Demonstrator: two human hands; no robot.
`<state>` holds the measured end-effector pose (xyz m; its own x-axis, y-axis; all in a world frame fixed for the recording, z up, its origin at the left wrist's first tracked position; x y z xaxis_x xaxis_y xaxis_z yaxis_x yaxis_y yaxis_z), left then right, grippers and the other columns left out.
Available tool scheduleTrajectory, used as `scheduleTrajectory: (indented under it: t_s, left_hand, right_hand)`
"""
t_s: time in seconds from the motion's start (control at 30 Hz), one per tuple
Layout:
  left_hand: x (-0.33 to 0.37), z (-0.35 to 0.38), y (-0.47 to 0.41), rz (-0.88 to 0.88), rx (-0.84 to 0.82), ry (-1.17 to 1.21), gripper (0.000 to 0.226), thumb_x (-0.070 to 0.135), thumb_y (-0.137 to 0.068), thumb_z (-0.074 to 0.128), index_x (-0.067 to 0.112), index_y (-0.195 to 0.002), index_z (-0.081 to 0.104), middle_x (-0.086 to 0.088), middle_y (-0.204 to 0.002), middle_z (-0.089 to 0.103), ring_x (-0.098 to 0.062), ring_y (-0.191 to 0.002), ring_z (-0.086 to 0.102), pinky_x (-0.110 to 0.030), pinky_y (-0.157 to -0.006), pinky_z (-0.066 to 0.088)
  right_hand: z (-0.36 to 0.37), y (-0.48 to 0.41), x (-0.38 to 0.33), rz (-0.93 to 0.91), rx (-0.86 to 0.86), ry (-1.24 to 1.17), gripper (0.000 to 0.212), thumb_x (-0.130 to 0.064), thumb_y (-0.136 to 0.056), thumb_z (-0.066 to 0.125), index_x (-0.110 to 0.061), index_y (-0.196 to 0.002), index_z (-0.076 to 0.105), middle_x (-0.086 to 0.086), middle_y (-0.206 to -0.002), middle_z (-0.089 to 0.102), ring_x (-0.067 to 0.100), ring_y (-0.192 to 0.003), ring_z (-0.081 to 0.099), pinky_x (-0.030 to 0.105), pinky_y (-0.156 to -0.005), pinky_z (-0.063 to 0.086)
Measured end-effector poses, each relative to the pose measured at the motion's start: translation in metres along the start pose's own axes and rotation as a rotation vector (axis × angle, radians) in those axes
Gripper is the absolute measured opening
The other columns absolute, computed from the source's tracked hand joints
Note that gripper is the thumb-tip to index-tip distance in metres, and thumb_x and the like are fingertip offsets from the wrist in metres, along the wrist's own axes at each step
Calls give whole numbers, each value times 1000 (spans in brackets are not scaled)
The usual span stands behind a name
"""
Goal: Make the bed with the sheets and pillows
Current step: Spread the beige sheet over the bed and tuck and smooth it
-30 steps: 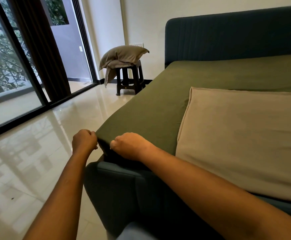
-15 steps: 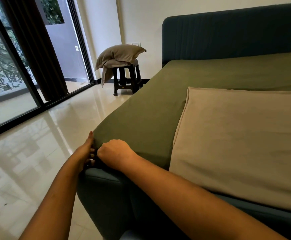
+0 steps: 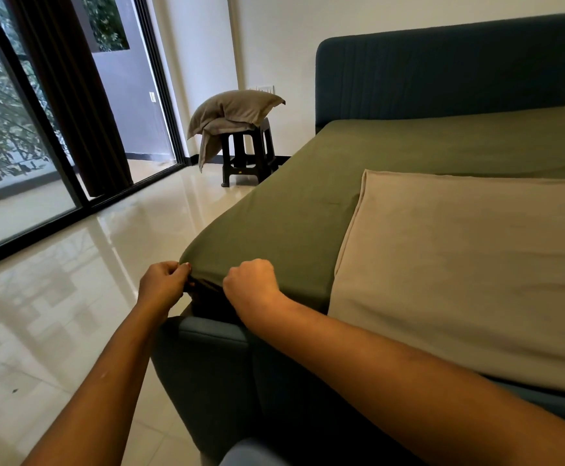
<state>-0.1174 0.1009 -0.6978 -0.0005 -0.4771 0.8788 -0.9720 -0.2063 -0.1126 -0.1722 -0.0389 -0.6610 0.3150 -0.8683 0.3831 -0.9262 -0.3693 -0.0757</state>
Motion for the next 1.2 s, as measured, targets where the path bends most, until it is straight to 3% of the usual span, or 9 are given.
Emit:
scheduleTrajectory:
  t_s: [0.1, 0.23, 0.43, 0.63, 0.7, 0.77, 0.9, 1.07, 1.2]
  left_hand:
    - [-2, 0, 3, 51, 47, -42, 29, 24, -98, 50, 8, -78, 63, -15, -76, 65, -31, -77, 63, -42, -76, 53]
    - [-4, -7, 2, 67, 84, 3, 30, 21, -97, 51, 1, -79, 65, -19, -77, 65, -36, -77, 63, -45, -76, 54]
    - [-28, -12, 0, -16, 157, 77, 30, 19, -96, 52, 11, -69, 60, -17, -73, 61, -31, -73, 57, -36, -70, 51]
    - [-36, 0, -8, -179, 85, 124, 21, 18, -97, 52, 9, -81, 62, -14, -86, 63, -32, -89, 59, -43, -83, 48]
    - [-38, 1, -10, -273, 26, 178, 19, 20, -97, 52, 4, -101, 62, -18, -103, 63, -34, -100, 60, -46, -86, 46]
    - [-38, 2, -10, -381, -35, 219, 35, 21, -97, 53, -2, -123, 55, -18, -116, 59, -35, -109, 58, -45, -85, 46]
    - [-32, 7, -11, -463, -226, 207, 32, 12, -98, 49, 1, -127, 52, -10, -122, 56, -30, -116, 52, -44, -90, 46]
    - [-33, 8, -22, -478, -210, 210, 44, 7, -97, 49, 13, -139, 36, -15, -113, 58, -31, -108, 57, -46, -84, 51]
    - [-41, 15, -27, -468, -210, 14, 26, 2, -97, 47, -5, -121, 53, -17, -91, 60, -30, -79, 57, -45, -79, 50]
  right_hand:
    - [8, 2, -11, -68, -22, 16, 22, -6, -96, 46, -13, -96, 67, 1, -90, 63, 21, -78, 64, 28, -68, 55]
    - [-10, 8, -3, -164, 81, -83, 24, -11, -99, 41, -14, -101, 65, -1, -92, 58, 20, -82, 58, 29, -60, 40]
    - [-7, 6, -18, -222, 62, -202, 20, -14, -97, 47, -11, -102, 66, 4, -97, 63, 23, -89, 64, 31, -62, 44]
    - [3, -9, -12, -227, 14, -198, 26, -12, -99, 40, -12, -108, 65, 5, -105, 63, 24, -96, 62, 32, -64, 43]
    - [4, -15, -17, -205, -40, -184, 27, -14, -101, 39, -12, -114, 63, 3, -112, 61, 22, -102, 59, 29, -68, 41]
    - [6, -20, -20, -160, -68, -220, 27, -19, -102, 39, -12, -115, 61, 3, -115, 60, 21, -104, 58, 28, -71, 40]
    - [10, -26, -20, -134, -107, -227, 24, -16, -101, 40, -12, -113, 61, 3, -113, 60, 20, -97, 57, 29, -73, 39]
    - [9, -27, -17, -115, -126, -274, 27, -14, -102, 36, -11, -112, 61, 4, -114, 60, 21, -99, 57, 28, -73, 38]
    - [13, -29, -18, -70, -146, -341, 31, -13, -102, 32, -10, -107, 62, 7, -112, 60, 22, -88, 53, 30, -71, 36]
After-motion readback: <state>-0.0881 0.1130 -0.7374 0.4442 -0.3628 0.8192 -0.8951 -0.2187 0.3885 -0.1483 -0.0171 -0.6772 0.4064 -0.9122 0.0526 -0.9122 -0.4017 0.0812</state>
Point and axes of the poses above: each hand's wrist, its own y-axis away from the middle knuckle, its own z-axis out of the palm, x = y × z, the point moved 3 cm from there along -y, towards the middle knuckle
